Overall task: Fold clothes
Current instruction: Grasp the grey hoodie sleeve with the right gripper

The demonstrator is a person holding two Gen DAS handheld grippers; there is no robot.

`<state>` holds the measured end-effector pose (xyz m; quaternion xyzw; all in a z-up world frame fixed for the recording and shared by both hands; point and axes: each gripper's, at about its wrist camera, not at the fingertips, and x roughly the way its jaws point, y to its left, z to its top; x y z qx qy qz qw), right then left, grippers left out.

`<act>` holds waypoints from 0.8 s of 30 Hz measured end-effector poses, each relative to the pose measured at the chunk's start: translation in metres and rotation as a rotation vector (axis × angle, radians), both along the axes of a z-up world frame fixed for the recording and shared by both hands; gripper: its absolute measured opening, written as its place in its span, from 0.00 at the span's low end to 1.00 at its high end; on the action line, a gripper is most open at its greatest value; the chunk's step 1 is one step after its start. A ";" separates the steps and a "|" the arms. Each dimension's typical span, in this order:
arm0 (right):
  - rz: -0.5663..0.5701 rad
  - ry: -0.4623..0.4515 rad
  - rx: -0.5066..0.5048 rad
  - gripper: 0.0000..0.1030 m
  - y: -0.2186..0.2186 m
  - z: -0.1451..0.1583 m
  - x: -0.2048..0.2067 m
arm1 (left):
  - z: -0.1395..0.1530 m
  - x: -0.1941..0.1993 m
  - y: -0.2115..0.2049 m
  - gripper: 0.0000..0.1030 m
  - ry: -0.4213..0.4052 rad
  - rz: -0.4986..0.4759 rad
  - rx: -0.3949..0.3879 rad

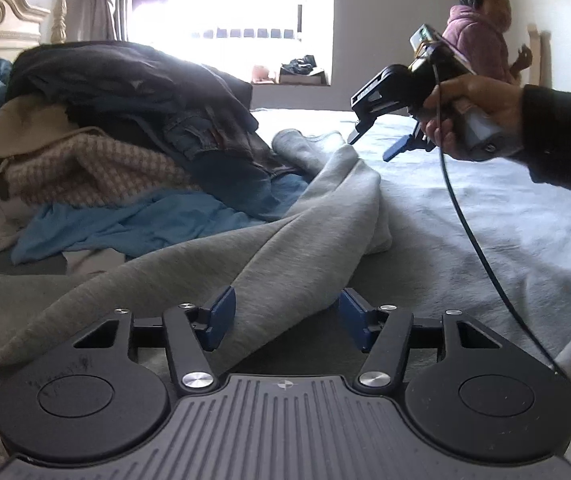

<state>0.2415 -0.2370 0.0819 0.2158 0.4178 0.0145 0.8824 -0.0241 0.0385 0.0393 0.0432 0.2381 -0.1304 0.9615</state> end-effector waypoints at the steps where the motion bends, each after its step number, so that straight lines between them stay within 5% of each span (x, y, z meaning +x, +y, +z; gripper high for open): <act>1: -0.009 0.001 0.012 0.61 -0.003 -0.004 0.007 | 0.000 0.001 0.000 0.56 -0.004 0.005 0.009; 6: 0.003 0.011 0.052 0.61 -0.003 -0.021 0.040 | -0.001 0.005 0.008 0.53 -0.007 0.024 -0.016; 10: 0.029 -0.037 -0.012 0.13 0.004 -0.020 0.039 | -0.007 0.010 0.012 0.34 0.004 0.042 -0.044; 12: 0.033 -0.087 -0.031 0.11 0.002 -0.011 0.024 | -0.008 0.010 0.014 0.20 0.006 0.043 -0.059; 15: 0.036 -0.168 -0.048 0.07 -0.005 0.008 -0.007 | -0.005 0.006 0.015 0.12 -0.011 0.029 -0.085; 20: -0.012 -0.264 -0.074 0.07 -0.035 0.049 -0.080 | 0.001 -0.001 0.014 0.10 -0.007 -0.032 -0.132; 24: -0.107 -0.242 -0.026 0.10 -0.077 0.054 -0.135 | 0.003 -0.008 0.008 0.11 -0.003 -0.094 -0.115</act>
